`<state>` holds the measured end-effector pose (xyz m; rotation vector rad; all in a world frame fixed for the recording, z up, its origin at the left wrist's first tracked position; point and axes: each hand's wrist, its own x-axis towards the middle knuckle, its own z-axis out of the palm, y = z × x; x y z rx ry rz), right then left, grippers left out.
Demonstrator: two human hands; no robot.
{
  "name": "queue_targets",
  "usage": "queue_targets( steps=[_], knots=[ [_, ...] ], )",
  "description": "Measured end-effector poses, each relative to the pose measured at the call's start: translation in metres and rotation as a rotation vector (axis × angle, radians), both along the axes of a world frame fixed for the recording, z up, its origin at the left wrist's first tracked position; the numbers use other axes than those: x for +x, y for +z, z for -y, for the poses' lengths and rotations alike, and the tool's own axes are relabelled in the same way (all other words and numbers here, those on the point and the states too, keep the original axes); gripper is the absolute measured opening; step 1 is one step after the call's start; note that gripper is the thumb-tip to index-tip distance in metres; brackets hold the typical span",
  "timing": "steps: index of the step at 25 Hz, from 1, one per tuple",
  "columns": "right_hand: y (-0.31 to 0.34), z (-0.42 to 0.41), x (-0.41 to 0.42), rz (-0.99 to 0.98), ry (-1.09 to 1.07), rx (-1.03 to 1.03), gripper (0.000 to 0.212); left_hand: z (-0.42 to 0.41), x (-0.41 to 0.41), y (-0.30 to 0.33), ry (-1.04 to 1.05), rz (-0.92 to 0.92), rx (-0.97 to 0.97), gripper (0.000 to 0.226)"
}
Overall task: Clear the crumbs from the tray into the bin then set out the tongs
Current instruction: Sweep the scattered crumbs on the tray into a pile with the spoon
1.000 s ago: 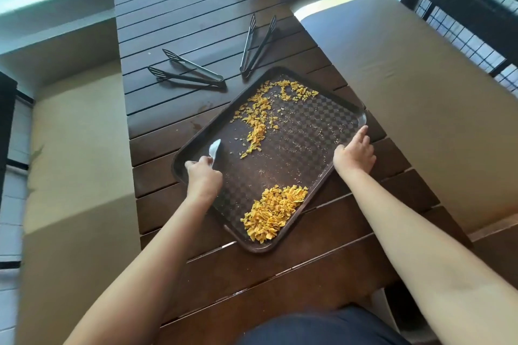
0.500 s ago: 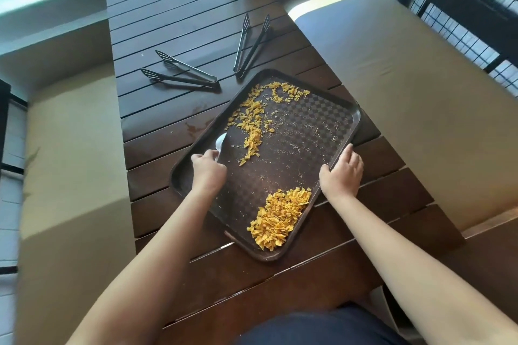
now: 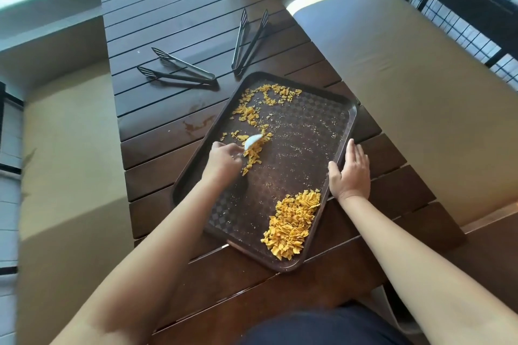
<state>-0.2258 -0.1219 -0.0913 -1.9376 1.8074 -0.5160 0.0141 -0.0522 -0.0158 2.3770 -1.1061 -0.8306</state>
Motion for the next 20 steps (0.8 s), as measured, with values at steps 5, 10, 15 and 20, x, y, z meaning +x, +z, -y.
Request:
queue_targets(
  steps=[5, 10, 15, 20],
  knots=[
    [-0.001, 0.000, 0.000, 0.007, -0.008, -0.013, 0.077, -0.031, -0.003, -0.006, -0.008, -0.029, -0.068, 0.022],
    [0.000, -0.001, 0.001, 0.007, -0.014, -0.026, 0.075, -0.018, 0.024, 0.001, 0.238, 0.075, -0.088, 0.038],
    [-0.002, 0.000, 0.000, 0.008, -0.012, -0.042, 0.074, -0.018, 0.013, -0.006, 0.118, -0.020, 0.003, 0.037],
    [-0.003, 0.000, 0.001, 0.015, -0.018, -0.054, 0.074, -0.047, -0.015, -0.012, -0.099, -0.075, 0.001, 0.037]
  ],
)
